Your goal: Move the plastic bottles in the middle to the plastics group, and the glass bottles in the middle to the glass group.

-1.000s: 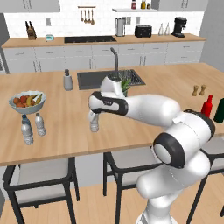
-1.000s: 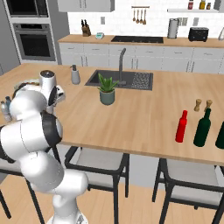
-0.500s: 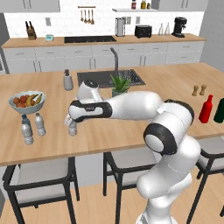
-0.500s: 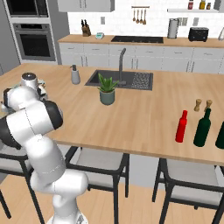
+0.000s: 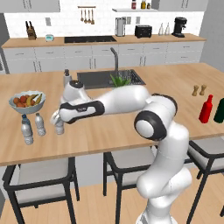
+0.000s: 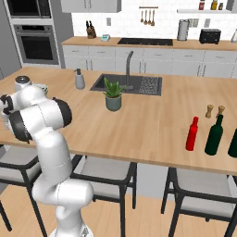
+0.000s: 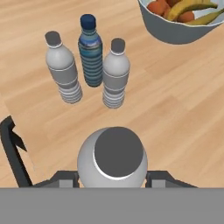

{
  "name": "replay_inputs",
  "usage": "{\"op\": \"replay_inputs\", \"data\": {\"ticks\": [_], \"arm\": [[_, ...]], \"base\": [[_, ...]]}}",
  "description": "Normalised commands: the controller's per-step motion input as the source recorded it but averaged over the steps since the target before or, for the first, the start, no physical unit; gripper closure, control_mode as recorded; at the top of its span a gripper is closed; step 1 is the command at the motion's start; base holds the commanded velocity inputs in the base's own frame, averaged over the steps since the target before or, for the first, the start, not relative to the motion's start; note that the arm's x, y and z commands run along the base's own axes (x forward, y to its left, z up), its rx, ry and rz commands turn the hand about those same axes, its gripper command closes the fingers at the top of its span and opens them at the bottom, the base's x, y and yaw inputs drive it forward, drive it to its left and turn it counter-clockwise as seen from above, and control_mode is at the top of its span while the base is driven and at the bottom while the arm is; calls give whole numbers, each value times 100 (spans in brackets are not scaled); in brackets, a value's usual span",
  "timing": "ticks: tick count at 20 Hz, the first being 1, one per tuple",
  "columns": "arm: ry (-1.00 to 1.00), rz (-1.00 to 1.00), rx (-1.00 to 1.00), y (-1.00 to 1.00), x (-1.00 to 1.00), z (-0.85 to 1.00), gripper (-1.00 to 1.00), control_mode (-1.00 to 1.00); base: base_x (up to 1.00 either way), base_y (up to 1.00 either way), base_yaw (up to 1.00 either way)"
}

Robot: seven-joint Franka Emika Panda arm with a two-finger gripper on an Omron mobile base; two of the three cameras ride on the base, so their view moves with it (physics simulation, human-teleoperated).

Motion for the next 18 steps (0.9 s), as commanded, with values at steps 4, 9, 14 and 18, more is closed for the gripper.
{"op": "replay_inputs", "data": {"ticks": [4,9,14,18], "arm": [[8,0,0,8,11,-14,100,-100],[10,1,0,2,6,-62,100,-100],[-1,0,0,9,13,-37,100,-100],[-6,0,0,25,17,0,100,-100]], "base": [[0,0,0],[0,0,0],[0,0,0],[0,0,0]]}}
